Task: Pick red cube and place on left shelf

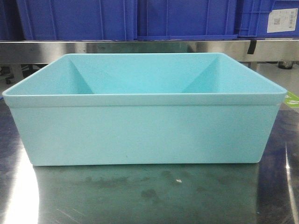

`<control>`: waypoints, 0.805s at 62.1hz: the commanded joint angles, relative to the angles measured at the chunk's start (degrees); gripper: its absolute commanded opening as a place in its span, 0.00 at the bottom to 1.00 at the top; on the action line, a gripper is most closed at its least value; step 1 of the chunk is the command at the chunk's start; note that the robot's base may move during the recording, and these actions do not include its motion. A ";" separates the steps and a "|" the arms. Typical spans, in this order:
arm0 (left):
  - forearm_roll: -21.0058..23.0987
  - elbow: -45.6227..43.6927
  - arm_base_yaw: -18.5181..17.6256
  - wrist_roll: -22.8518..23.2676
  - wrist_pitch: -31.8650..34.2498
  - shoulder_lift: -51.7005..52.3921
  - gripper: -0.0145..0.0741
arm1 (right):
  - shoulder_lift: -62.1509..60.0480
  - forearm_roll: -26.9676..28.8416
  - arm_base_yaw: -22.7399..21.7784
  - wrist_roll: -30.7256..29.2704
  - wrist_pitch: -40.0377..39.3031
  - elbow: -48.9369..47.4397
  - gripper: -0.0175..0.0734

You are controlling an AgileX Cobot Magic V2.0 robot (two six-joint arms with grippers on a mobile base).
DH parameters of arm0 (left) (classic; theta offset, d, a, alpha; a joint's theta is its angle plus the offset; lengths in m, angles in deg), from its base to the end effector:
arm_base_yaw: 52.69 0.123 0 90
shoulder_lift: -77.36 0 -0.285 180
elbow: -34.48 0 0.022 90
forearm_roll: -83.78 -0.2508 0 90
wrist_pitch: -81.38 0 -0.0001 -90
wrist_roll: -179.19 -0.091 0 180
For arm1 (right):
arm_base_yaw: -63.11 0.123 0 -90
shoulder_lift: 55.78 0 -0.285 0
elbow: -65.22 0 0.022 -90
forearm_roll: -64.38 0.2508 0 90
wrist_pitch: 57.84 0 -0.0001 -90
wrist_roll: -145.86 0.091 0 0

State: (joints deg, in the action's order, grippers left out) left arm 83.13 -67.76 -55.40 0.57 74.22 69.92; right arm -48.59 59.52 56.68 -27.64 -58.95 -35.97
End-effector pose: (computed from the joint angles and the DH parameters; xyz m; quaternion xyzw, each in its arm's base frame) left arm 0.0563 -0.0025 0.1990 0.0119 0.7214 -0.0203 0.6921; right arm 0.0562 -0.0062 0.2061 0.0469 0.6733 -0.0303 0.7373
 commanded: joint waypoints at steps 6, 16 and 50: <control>0.29 1.32 0.03 0.05 4.94 0.94 0.28 | -1.22 -0.04 0.06 -0.35 -4.75 -0.88 0.24; 0.29 1.32 0.03 0.05 4.94 0.94 0.28 | -1.22 -0.04 0.06 -0.35 -4.75 -0.88 0.24; 0.29 1.32 0.03 0.05 4.94 0.94 0.28 | -1.22 -0.04 0.06 -0.35 -6.10 -0.94 0.24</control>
State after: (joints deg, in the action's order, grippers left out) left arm 83.13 -67.76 -55.40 0.57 74.22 69.92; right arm -48.59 59.52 56.68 -27.64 -58.95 -35.97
